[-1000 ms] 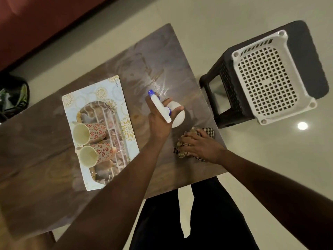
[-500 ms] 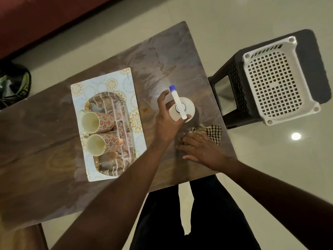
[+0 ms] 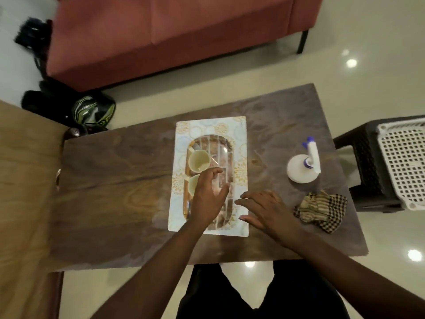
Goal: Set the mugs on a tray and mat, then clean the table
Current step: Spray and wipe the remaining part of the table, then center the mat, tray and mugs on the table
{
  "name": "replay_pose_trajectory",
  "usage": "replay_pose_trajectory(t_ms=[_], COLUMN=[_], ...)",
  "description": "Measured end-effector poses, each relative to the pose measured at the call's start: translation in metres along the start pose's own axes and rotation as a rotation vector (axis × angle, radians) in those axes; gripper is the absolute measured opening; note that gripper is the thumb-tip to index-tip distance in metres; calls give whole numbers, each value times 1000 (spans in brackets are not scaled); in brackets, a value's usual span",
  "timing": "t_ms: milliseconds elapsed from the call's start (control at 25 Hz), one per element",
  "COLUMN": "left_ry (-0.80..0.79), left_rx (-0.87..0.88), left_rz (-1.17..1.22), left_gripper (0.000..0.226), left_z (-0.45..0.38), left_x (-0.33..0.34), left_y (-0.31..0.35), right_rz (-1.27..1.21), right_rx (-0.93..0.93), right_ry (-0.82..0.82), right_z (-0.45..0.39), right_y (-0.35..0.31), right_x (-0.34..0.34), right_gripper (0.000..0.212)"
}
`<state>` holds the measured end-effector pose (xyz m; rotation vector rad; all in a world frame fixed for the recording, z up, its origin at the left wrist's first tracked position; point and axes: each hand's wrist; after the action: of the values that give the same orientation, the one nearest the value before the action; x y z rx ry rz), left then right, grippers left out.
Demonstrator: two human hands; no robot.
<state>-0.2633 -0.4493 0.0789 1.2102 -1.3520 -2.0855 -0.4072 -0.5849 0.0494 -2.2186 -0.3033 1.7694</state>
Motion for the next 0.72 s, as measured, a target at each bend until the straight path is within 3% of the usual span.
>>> replay_pose_trajectory(t_ms=[240, 320, 440, 560, 720], left_ry=[-78, -92, -88, -124, -93], left_rx=[-59, -90, -162, -262, -400], left_rz=[3, 48, 15, -21, -20], left_gripper=[38, 38, 38, 38, 41], left_z=[-1, -11, -32, -50, -76], left_x=[-100, -137, -172, -176, -155], left_y=[-56, -77, -103, -134, -177], right_rz=[-39, 51, 109, 147, -46], right_rx=[253, 277, 350, 420, 796], right_ry=[48, 111, 77, 53, 166], right_z=[-59, -85, -118, -125, -109], right_y=[-102, -131, -161, -172, -142], right_x=[53, 70, 89, 113, 125], right_gripper=[38, 42, 46, 39, 35])
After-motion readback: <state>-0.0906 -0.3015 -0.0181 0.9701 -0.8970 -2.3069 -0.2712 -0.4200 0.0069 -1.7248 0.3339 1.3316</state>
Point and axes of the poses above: each hand's wrist, its own z-axis away from the middle knuckle, its own x-axis out of the palm, y = z × x, and after that the axes turned 13 degrees about z, right-handed
